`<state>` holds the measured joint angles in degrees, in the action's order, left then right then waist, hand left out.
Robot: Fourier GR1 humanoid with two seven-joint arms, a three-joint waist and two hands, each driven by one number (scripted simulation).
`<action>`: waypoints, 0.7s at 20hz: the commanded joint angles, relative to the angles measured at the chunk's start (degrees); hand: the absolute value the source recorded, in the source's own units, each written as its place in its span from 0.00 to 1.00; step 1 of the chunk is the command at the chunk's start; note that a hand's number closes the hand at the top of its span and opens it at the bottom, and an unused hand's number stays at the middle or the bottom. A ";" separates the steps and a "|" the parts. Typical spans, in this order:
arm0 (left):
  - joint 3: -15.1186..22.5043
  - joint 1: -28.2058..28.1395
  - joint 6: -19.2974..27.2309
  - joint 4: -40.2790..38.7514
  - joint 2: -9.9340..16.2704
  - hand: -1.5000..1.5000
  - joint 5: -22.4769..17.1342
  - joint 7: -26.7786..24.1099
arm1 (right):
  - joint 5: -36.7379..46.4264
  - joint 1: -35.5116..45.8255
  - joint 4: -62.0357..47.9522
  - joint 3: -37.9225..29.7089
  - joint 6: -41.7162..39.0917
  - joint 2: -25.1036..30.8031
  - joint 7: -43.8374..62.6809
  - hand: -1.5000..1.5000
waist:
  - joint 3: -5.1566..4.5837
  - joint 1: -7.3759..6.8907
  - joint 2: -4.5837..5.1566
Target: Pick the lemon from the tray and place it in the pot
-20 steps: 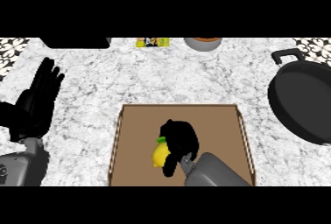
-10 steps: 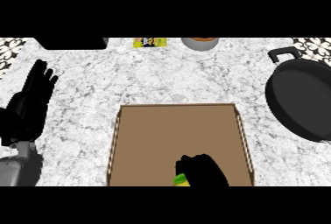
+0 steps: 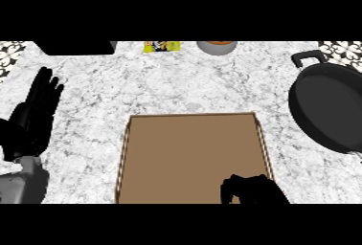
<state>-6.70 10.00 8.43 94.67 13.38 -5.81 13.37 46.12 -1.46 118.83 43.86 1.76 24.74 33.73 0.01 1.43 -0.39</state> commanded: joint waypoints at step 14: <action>-1.56 3.19 -1.14 -3.31 0.43 0.50 -0.45 -0.40 | -11.48 -7.95 16.90 -37.25 10.14 6.08 -3.08 1.00 | 0.04 -0.54 0.43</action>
<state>-6.86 10.86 8.02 94.76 13.26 -5.54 13.74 45.48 -7.01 132.41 15.21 12.11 29.72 32.46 0.04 0.86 -0.12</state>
